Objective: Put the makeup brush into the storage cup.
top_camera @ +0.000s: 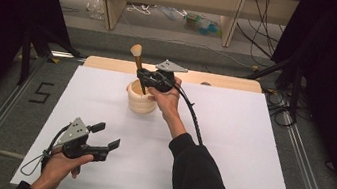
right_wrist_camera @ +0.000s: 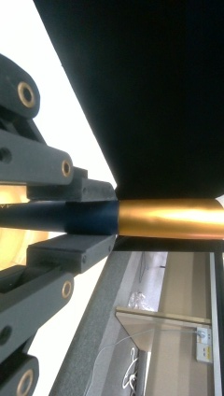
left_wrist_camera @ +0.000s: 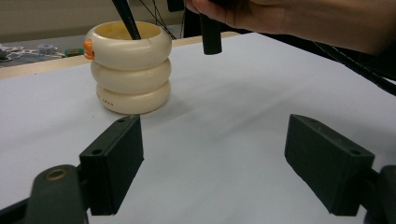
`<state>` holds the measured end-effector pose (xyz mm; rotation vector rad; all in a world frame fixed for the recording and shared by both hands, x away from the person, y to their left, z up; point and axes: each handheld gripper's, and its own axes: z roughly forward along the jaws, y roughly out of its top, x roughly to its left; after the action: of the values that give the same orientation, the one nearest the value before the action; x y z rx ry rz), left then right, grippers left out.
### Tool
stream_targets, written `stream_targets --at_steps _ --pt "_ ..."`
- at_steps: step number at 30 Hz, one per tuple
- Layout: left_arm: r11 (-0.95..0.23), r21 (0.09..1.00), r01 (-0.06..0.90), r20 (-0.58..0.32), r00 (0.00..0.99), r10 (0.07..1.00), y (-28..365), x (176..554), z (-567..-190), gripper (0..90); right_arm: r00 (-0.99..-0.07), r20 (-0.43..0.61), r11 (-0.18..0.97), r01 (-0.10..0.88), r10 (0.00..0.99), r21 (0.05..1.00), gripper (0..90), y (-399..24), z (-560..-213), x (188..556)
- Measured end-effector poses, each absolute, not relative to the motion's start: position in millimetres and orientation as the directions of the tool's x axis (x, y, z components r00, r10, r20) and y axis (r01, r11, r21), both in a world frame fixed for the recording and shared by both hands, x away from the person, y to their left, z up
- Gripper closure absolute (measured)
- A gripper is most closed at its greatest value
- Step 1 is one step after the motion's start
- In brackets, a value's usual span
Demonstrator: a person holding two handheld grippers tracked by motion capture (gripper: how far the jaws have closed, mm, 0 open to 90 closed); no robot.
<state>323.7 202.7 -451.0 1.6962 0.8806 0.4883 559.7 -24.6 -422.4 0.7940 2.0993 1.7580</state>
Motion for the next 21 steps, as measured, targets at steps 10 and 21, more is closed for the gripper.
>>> stream_targets --at_steps 10,21 --pt "-0.114 0.945 0.307 -0.115 0.638 0.762 203.0 323.6 -451.1 19.4 -0.808 0.13 0.108 0.232 0.574 0.967 74.6 -22.7 -426.4 559.4" --pt "-0.114 0.945 0.307 -0.116 0.638 0.762 203.1 323.6 -451.1 19.4 -0.807 0.132 0.106 0.233 0.575 0.967 74.6 -21.8 -429.4 559.1"
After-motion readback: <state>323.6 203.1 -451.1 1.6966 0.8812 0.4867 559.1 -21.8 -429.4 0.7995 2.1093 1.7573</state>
